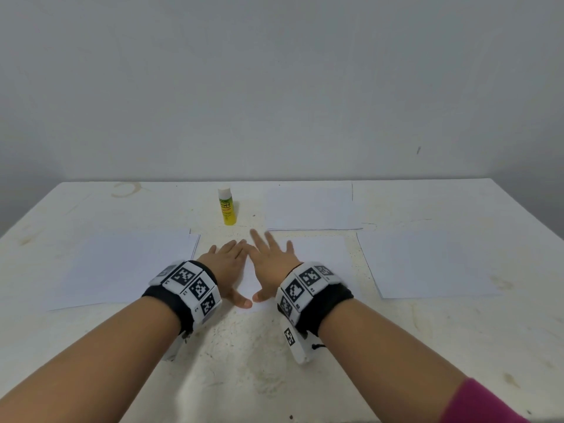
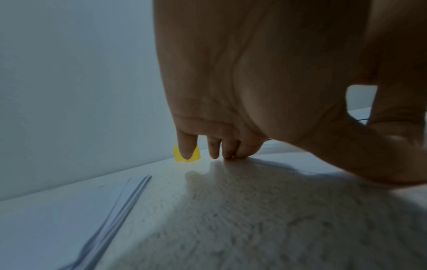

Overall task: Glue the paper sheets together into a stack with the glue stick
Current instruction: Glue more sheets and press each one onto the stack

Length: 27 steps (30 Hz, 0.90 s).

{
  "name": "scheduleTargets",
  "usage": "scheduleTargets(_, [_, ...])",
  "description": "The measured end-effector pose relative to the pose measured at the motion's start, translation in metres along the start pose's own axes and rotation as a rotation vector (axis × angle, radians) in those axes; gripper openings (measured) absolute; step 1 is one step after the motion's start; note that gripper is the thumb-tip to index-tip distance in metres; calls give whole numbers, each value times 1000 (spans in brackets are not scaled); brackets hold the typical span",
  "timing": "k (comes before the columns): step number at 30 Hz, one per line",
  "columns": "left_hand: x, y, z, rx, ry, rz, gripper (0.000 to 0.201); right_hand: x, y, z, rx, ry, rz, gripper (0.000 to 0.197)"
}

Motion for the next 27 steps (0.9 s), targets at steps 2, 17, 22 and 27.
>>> scheduleTargets(2, [1,0,-1,4,14,-8,127,5,-6,-1,-54,38,57,104])
scheduleTargets(17, [-1,1,-7,-1,37,47,128,7,-136,-75,291,77,77,113])
scheduleTargets(22, [-20,5,-12,8,-28,36,121,-22,-114,-71,392,-34,-144,62])
scheduleTargets(27, [-49,1,-15,-51,-239,120,81,-8,-85,-59,348,-36,19,36])
Point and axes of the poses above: each hand's wrist, its own z-axis towards the middle knuckle, its own x-axis out of the palm, y = z × x, the point moved 10 cm from there along z, towards the middle knuckle, and after that the axes turned 10 degrees about -x, right-handed, at the moved point
